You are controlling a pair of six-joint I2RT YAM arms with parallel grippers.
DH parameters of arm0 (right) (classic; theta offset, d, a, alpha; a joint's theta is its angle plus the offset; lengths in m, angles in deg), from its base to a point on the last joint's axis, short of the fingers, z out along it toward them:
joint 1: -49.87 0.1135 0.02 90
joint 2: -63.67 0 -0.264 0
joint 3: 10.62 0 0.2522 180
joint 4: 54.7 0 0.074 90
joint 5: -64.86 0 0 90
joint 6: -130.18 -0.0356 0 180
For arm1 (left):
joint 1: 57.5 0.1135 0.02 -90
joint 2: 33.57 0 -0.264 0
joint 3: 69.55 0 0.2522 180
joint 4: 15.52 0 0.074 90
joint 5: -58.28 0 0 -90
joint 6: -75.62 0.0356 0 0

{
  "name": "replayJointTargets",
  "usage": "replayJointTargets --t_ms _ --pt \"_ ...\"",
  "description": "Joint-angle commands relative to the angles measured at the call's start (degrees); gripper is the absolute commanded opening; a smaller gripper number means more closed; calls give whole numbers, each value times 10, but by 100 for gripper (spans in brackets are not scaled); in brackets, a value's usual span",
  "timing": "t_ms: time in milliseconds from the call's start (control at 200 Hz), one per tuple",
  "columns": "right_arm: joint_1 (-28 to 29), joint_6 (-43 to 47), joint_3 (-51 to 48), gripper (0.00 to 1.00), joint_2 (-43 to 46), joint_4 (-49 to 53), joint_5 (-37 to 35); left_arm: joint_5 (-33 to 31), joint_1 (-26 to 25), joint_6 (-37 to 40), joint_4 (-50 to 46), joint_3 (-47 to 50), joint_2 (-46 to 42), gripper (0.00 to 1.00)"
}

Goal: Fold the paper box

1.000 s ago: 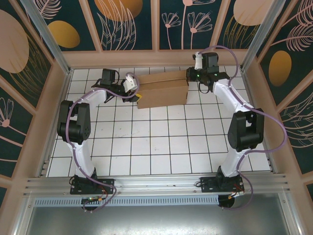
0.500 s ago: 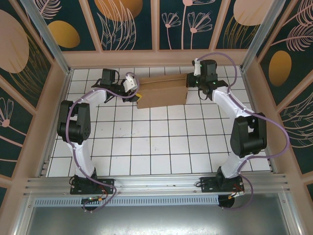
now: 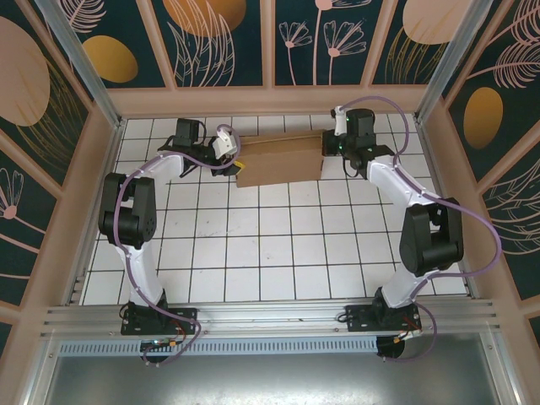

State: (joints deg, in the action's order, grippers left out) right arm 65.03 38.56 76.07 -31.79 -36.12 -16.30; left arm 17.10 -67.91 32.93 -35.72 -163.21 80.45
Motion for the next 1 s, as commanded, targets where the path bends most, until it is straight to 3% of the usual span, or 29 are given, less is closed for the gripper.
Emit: replayJointTargets --t_ms 0,220,390,586,801,991 --pt "9 12 -19 0 16 -5 0 2 -2 6 -8 5 12 46" --pt "10 13 -9 0 21 -10 11 3 -3 9 -9 7 12 46" --pt "11 19 -17 31 40 -26 1 3 -3 10 -10 6 12 46" --pt "10 21 -27 47 61 -38 -17 3 -2 10 -11 6 12 46" --pt "0 5 -8 48 59 -30 -12 3 -3 12 -13 6 12 46" --pt "-5 25 34 32 24 21 -7 5 -2 12 -13 7 12 46"
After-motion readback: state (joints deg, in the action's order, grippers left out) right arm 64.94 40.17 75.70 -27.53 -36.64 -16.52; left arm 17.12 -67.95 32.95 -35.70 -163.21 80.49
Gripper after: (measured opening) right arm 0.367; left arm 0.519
